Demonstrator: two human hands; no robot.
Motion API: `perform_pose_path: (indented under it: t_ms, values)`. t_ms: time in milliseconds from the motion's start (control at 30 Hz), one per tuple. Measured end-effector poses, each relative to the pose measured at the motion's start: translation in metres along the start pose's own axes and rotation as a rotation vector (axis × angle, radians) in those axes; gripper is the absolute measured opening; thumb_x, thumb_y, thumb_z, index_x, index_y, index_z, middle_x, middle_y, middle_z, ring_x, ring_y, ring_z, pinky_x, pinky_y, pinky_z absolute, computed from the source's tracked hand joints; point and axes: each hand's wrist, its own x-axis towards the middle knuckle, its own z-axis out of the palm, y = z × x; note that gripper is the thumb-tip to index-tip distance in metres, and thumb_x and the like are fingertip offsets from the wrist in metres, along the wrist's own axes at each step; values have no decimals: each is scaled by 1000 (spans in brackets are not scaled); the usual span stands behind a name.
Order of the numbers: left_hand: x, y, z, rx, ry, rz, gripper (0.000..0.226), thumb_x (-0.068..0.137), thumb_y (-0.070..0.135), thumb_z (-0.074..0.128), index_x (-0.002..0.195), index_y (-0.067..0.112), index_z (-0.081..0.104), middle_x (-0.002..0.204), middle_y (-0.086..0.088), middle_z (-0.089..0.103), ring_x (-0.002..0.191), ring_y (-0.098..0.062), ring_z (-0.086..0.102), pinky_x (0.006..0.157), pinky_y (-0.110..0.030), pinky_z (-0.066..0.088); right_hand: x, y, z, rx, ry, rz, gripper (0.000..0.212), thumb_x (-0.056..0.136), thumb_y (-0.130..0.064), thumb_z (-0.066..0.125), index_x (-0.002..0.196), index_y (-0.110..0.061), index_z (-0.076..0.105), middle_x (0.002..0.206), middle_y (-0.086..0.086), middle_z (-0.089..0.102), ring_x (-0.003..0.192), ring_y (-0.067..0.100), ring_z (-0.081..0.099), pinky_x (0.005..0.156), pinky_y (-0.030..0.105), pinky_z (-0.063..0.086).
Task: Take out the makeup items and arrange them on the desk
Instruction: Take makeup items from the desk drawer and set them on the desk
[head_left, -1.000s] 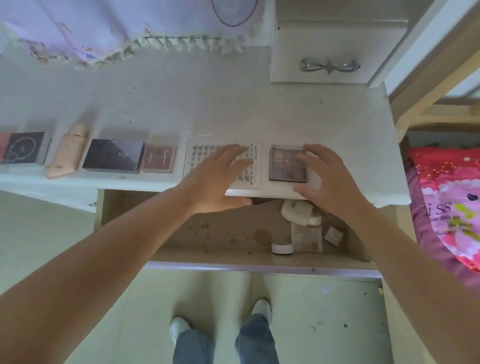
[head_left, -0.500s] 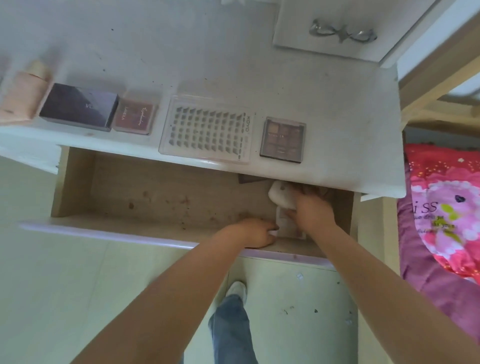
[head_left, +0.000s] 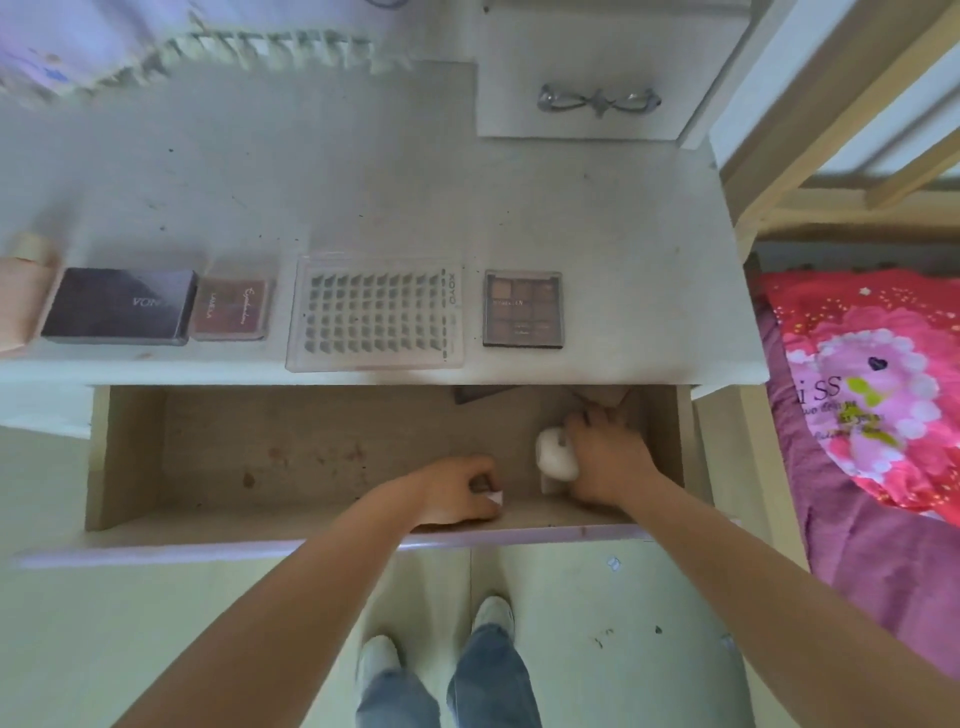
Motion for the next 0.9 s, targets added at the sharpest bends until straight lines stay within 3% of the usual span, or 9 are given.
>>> perform_pose_path:
  t_ms: [200, 333, 400, 467, 633, 700, 767, 833, 900]
  values:
    - [-28, 20, -16, -22, 193, 142, 28, 78, 39, 65, 99, 25, 55, 96, 8, 58, 83, -8, 51, 65, -20, 39, -41, 12, -21, 261, 21, 20, 62, 61, -22, 73, 113, -13, 41, 110, 2, 44, 101, 20, 38, 76, 26, 32]
    - [-44, 54, -41, -16, 346, 287, 30, 74, 38, 69, 98, 27, 56, 91, 11, 56, 82, -9, 52, 64, -18, 40, -76, 34, -57, 315, 191, -79, 71, 56, -11, 72, 120, -12, 44, 113, 1, 44, 107, 20, 38, 80, 20, 26]
    - [-46, 71, -56, 36, 453, 360, 35, 74, 36, 70, 103, 23, 58, 94, 9, 57, 85, -9, 48, 66, -17, 32, -85, 43, -80, 230, 353, -174, 74, 47, -1, 76, 117, -3, 51, 114, 13, 51, 107, 32, 46, 84, 28, 31]
    - [-43, 87, -69, 118, 547, 426, 38, 76, 31, 69, 109, 18, 57, 103, 5, 57, 93, -11, 43, 71, -11, 21, -82, 53, -99, 91, 484, -218, 75, 32, 8, 80, 104, 4, 59, 102, 23, 60, 93, 44, 58, 76, 39, 44]
    - [-11, 116, -84, 204, 657, 405, 40, 78, 23, 67, 114, 16, 51, 121, -1, 52, 115, -20, 35, 86, -20, 21, -54, 79, -124, -134, 563, -297, 76, 19, 9, 81, 93, -3, 67, 98, 17, 67, 95, 44, 62, 75, 53, 51]
    - [7, 124, -83, 251, 682, 355, 39, 78, 23, 66, 114, 16, 51, 123, -1, 49, 116, -20, 36, 93, -26, 27, -40, 86, -129, -130, 488, -307, 63, 34, 10, 79, 94, -5, 67, 106, 17, 65, 107, 44, 56, 82, 52, 50]
    - [24, 131, -81, 263, 708, 303, 37, 79, 23, 65, 112, 14, 50, 122, -2, 49, 115, -20, 37, 92, -26, 30, -25, 92, -132, -102, 490, -357, 38, 57, 12, 58, 92, -3, 67, 107, 22, 63, 108, 48, 53, 81, 51, 52]
    - [39, 137, -76, 254, 718, 268, 36, 79, 23, 64, 111, 14, 50, 121, -2, 49, 114, -20, 38, 91, -27, 32, -8, 100, -131, -44, 521, -416, 36, 58, 12, 48, 86, 1, 66, 100, 28, 61, 99, 50, 56, 71, 50, 54]
    - [49, 143, -71, 273, 731, 239, 36, 80, 24, 64, 111, 14, 50, 121, -2, 50, 114, -21, 40, 91, -28, 34, 5, 107, -130, -8, 458, -433, 43, 68, 15, 49, 106, -3, 60, 121, 26, 50, 116, 45, 45, 88, 49, 45]
